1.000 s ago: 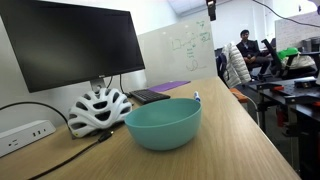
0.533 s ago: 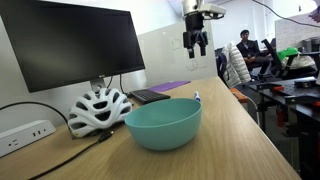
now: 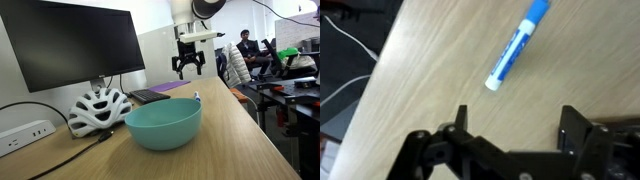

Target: Pick up the marker and place it in the bowl

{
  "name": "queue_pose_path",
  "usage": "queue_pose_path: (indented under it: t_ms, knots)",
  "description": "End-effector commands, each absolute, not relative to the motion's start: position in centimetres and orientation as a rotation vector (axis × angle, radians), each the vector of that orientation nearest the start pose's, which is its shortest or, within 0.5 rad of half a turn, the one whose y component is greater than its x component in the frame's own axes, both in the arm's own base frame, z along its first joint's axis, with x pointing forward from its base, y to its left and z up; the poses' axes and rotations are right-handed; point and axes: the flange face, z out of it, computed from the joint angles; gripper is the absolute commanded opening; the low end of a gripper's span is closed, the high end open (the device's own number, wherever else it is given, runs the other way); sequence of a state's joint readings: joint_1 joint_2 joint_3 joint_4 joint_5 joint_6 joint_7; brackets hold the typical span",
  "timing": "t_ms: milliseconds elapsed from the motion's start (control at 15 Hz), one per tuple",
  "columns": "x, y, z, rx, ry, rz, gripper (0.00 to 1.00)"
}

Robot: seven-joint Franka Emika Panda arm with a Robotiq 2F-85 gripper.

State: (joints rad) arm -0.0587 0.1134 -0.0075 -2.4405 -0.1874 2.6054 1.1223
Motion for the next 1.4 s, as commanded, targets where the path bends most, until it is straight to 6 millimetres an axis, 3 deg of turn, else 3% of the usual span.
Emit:
queue_pose_path:
  t_ms: [0,267,667,733,867,1333]
  knots:
    - [49.4,-2.8,25.4,-2.638,1.863,-0.161,1.0]
    - [49.4,-2.6,23.7,-2.514,2.035,-0.116,1.0]
    - [48.8,-1.5,20.6,-2.518,2.024,-0.023,0.99]
    - [48.8,-1.4,20.3,-2.51,2.032,-0.014,0.94]
    - [49.0,-1.5,19.7,-2.48,2.053,0.011,0.71]
    - [49.8,-1.6,19.4,-2.477,2.055,-0.005,0.17]
